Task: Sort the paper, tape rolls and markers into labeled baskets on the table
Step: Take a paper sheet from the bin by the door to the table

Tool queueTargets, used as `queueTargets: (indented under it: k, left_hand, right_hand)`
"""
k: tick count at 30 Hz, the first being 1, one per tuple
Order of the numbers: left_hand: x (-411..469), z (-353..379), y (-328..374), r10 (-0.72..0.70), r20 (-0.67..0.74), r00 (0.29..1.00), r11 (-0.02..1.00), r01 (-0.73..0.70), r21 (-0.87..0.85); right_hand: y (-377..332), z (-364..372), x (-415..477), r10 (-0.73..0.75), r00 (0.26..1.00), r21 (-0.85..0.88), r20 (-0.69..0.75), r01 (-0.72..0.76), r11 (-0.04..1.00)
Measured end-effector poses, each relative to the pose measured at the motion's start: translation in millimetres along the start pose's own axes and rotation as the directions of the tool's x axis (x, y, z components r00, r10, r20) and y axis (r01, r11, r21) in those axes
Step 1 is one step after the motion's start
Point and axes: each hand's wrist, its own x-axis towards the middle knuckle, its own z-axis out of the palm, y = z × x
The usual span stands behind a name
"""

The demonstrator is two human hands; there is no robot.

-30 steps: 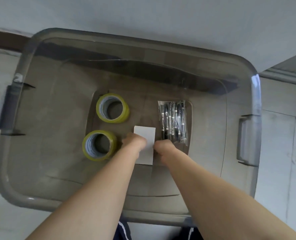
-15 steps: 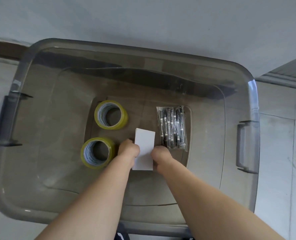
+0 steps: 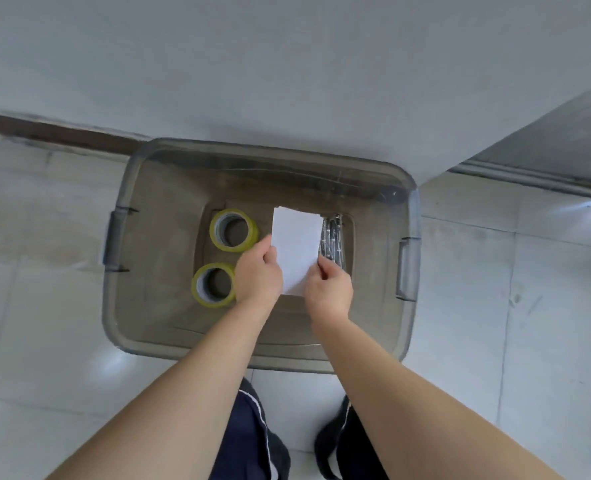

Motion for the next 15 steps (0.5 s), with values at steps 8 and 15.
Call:
queueTargets:
  k: [8,15]
  left_hand:
    - [-90.3,-72.3,105.9,0.251,0.038,0.967,0.952,-0.254,0.17]
    - [-163.3,-134.6,188.4,0.345,0.01,0.939,0.938,-0.345,0.023]
  right_hand:
    - [-95.9,-73.4,-104.6,-0.117,0.99,0.107,-0.082,0.126,0.986]
    - [-150.8,-119.0,-178.5,-0.18,0.973,0.15,-0.145,0.201,0.968]
